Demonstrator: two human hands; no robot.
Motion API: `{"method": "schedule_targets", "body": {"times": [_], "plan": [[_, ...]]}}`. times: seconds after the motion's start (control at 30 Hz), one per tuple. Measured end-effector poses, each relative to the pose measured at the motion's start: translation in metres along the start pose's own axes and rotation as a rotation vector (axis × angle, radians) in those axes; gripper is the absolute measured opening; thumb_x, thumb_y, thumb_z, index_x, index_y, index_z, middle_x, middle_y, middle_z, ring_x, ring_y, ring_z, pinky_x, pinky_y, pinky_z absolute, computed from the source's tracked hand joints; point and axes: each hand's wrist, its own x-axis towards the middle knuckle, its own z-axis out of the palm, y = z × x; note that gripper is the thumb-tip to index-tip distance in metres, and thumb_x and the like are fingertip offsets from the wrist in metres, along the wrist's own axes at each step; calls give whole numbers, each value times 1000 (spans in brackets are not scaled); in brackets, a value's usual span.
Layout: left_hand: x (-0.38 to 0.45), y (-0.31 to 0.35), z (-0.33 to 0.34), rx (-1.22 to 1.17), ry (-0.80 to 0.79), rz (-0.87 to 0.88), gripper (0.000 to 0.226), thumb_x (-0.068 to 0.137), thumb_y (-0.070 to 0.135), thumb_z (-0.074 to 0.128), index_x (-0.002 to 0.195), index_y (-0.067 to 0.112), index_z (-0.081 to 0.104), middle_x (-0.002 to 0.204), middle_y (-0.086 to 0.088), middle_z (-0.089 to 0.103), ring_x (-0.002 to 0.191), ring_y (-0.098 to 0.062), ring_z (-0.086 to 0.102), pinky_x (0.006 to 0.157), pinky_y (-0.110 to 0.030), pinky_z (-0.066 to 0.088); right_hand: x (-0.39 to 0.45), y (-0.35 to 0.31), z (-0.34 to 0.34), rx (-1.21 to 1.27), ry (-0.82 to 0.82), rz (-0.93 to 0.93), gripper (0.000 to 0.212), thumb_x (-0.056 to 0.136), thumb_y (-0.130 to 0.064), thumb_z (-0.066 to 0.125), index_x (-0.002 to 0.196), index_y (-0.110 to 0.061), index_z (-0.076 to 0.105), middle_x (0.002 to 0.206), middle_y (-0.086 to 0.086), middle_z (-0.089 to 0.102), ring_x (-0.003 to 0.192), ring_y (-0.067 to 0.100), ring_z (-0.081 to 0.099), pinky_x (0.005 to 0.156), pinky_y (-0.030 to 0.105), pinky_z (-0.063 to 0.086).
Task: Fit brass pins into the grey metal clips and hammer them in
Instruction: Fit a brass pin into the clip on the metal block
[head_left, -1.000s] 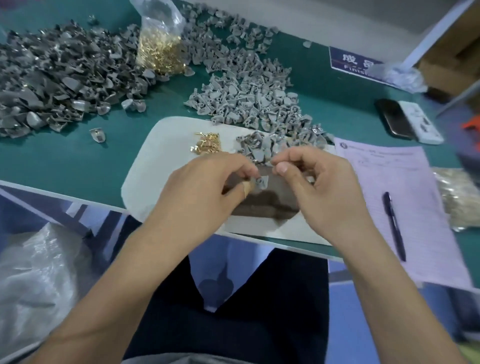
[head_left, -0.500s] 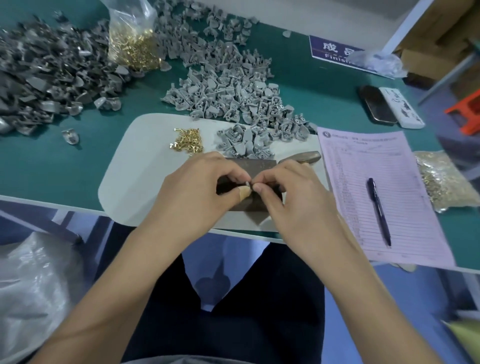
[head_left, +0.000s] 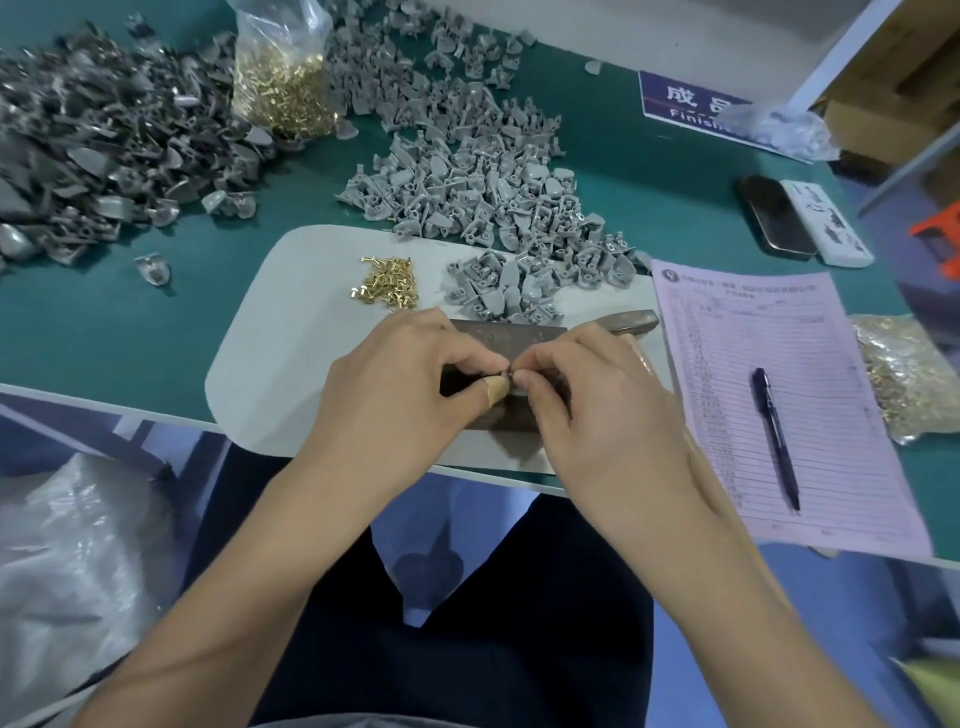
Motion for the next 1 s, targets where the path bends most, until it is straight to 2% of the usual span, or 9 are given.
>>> {"method": "schedule_targets", "body": {"times": [0.13, 0.27, 0.4, 0.53, 0.63, 0.8, 0.9, 1.0], "plan": [[0, -1, 1, -16, 2, -6, 10, 82, 51, 74, 92, 50, 73, 87, 20, 59, 89, 0, 50, 65, -28, 42, -1, -4, 4, -45, 21, 16, 13, 100, -28, 59, 98, -26, 72, 98, -7, 58, 95, 11, 49, 81, 37, 39], [-1, 0, 0, -23, 7, 12, 9, 83, 50, 75, 92, 50, 73, 85, 18, 60, 88, -2, 51, 67, -32, 46, 1, 3, 3, 99, 21, 56, 9, 95, -30, 67, 92, -34, 74, 90, -12, 59, 88, 5, 49, 79, 38, 45], [-1, 0, -1, -14, 13, 16, 10, 83, 51, 74, 93, 50, 74, 85, 18, 60, 88, -3, 52, 66, -31, 45, 4, 8, 2, 225, 53, 74, 7, 89, -26, 75, 86, -32, 75, 84, -13, 61, 83, 5, 55, 80, 37, 49], [-2, 1, -1, 6, 19, 13, 11, 83, 53, 73, 94, 51, 74, 85, 18, 61, 89, -1, 52, 65, -27, 42, 6, 8, -1, 161, 10, 26, 3, 90, -27, 73, 88, -29, 75, 85, -14, 57, 84, 7, 55, 82, 43, 50], [-2, 1, -1, 9, 21, 8, 10, 83, 51, 74, 92, 51, 74, 84, 19, 60, 87, -1, 52, 63, -25, 40, 6, 3, -3, 35, -16, -21, 6, 94, -29, 69, 93, -26, 74, 91, -13, 53, 88, 9, 54, 74, 42, 50], [-5, 2, 2, 67, 52, 0, 11, 84, 49, 72, 94, 51, 73, 83, 18, 59, 88, -2, 50, 62, -25, 39, -9, -7, 6, -86, 102, -70, 12, 98, -19, 64, 95, -13, 73, 96, 1, 59, 88, 19, 53, 71, 44, 46], [-8, 3, 4, 73, 70, 1, 10, 84, 49, 71, 94, 51, 73, 82, 18, 57, 88, -2, 47, 62, -22, 38, -9, -5, 8, -36, 127, -83, 11, 97, -12, 66, 92, -9, 75, 93, 4, 61, 82, 23, 58, 73, 39, 39], [-6, 3, 3, 78, 67, 3, 9, 85, 50, 72, 94, 51, 73, 81, 19, 57, 87, -2, 47, 62, -23, 39, 0, 1, 2, 64, 56, -96, 10, 94, -8, 68, 89, -9, 76, 89, 2, 60, 78, 18, 55, 74, 37, 40]]}}
